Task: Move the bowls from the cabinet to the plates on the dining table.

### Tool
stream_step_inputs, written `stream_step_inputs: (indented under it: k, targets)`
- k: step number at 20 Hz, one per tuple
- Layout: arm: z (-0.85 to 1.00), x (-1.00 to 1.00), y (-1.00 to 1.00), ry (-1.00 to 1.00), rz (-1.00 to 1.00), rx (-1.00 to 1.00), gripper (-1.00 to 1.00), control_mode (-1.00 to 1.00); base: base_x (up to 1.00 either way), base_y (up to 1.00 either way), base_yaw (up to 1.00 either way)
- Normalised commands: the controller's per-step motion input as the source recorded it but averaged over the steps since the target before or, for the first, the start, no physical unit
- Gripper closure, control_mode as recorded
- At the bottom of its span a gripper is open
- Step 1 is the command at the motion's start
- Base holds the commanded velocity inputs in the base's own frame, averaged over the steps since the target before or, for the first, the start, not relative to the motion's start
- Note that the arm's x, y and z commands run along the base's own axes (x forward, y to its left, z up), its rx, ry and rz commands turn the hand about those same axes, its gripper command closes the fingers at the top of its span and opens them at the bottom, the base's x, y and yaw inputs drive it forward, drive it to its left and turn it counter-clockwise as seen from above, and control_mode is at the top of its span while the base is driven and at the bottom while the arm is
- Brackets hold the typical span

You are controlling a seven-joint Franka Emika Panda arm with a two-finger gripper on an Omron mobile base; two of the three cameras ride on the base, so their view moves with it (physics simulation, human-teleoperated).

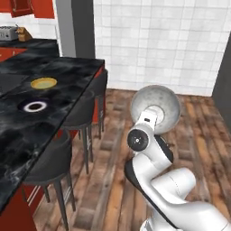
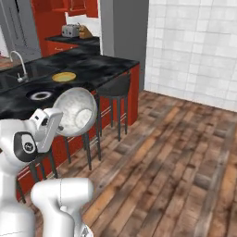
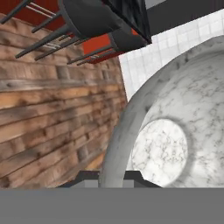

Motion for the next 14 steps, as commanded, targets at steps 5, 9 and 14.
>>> stream_step_inputs:
  k: [5,9,14]
  targets:
    - [0.00,0.00,0.00,0.00,0.00,0.00,1.00,1.00,0.56,-0.86,0.39]
    - [0.00,0.00,0.00,0.00,0.00,0.00,1.00,1.00,0.57,-0.72,0.34]
    - [0.00,0.00,0.00,0.00,0.00,0.00,1.00,1.00,0.65,-0.74,0.35]
